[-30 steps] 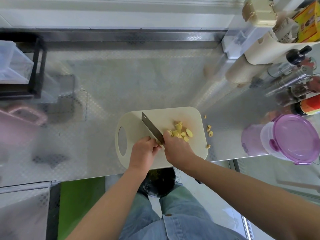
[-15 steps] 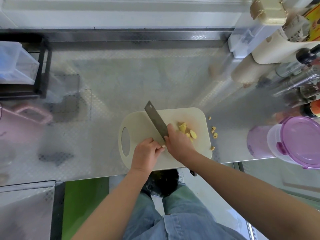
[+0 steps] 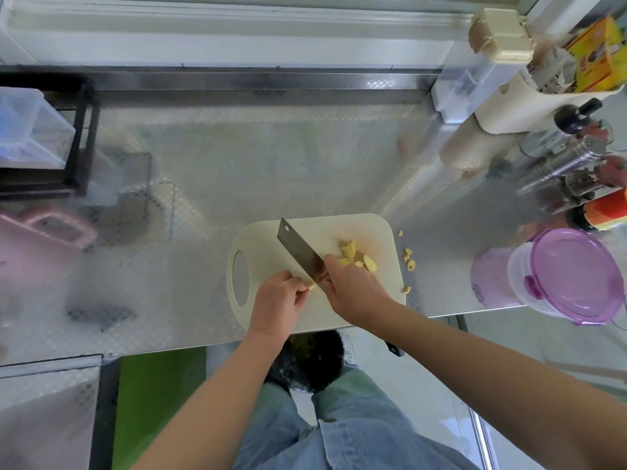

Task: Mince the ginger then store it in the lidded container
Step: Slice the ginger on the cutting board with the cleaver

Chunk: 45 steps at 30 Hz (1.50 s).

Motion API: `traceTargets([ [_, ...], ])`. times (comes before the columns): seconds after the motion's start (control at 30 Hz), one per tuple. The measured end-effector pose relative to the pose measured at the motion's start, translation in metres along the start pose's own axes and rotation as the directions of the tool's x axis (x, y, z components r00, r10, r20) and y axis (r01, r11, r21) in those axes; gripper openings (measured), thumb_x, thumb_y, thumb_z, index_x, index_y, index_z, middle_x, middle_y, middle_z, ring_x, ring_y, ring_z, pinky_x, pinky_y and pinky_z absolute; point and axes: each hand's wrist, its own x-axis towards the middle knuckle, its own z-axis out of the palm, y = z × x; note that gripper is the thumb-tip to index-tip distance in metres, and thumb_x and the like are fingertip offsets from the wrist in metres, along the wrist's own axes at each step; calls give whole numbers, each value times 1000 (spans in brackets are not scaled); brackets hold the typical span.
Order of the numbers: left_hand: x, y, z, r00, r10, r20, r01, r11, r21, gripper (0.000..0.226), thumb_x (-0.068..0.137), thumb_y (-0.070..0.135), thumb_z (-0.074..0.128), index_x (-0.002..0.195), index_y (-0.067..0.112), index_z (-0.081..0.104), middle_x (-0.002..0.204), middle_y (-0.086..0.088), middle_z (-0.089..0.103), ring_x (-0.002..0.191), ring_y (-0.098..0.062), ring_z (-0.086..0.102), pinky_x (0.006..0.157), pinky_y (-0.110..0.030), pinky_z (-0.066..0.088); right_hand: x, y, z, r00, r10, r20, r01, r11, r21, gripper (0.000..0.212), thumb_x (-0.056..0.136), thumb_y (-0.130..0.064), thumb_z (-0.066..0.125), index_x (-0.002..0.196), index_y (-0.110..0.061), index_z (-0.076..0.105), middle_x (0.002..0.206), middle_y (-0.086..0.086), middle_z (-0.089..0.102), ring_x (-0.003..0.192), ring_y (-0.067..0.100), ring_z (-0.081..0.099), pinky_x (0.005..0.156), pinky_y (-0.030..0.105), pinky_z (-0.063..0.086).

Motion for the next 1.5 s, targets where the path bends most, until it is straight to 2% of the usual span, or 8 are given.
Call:
traceTargets([
  [0.27,1,0,-1,1000,-20,19,20,1000,4,17,69,5,82,63,7,67,60,-6,58,53,-24,55,48,-33,50,-6,0,-4,999,-5,52,8,998,-56,17,96,-12,39,113,-10,40,79,7,51,66,27,46,57,32,34],
  [0.5,2,0,-2,1000,1,17,-1,1000,2,21,66,2,83,59,8,64,57,-5,55,49,-23,52,46,-27,44,-3,0,0,1000,-12,23,13,999,-32,15,97,-18,41,112,-12,41,82,9,60,68,29,56,59,37,48],
  [0.63,2,0,-3,1000,11,20,-12,1000,11,21,66,3,83,59,8,64,57,-6,56,50,-23,52,45,-27,44,-4,-1,-2,999,-27,33,30,997,-72,18,97,-15,39,115,-11,40,74,4,47,63,25,48,55,32,37],
  [0.93,2,1,-5,999,39,16,-39,999,6,21,67,2,82,58,8,63,57,-6,56,49,-25,52,43,-28,46,-7,-6,-1,999,-18,50,23,995,-97,28,93,-5,40,121,-8,36,75,2,40,65,24,43,54,30,30],
  [1.13,3,-2,-2,998,56,25,-56,998,-15,23,63,-2,83,59,8,63,60,-5,58,49,-25,55,45,-27,45,-1,-10,10,998,5,65,1,996,-91,26,89,0,42,111,-12,34,77,6,49,68,30,53,56,35,42],
  [1.23,3,-4,0,998,59,21,-58,998,-22,22,62,-2,83,59,8,63,60,-6,59,50,-26,55,45,-28,46,2,-8,13,998,16,66,-11,997,-80,26,89,0,41,112,-11,34,76,4,46,69,31,54,57,35,40],
  [1.4,3,-4,0,997,66,31,-64,997,-50,20,63,-3,82,65,10,67,64,-5,60,53,-26,56,46,-27,47,6,-10,20,997,19,70,-14,997,-74,27,90,1,39,114,-10,34,73,4,45,64,29,44,57,35,36],
  [1.5,3,-6,0,997,70,33,-69,997,-47,18,64,-1,83,69,11,70,65,-5,61,54,-26,58,46,-30,48,6,-8,23,998,13,68,-8,997,-81,27,91,-1,38,115,-10,34,74,5,47,66,33,50,57,35,36],
])
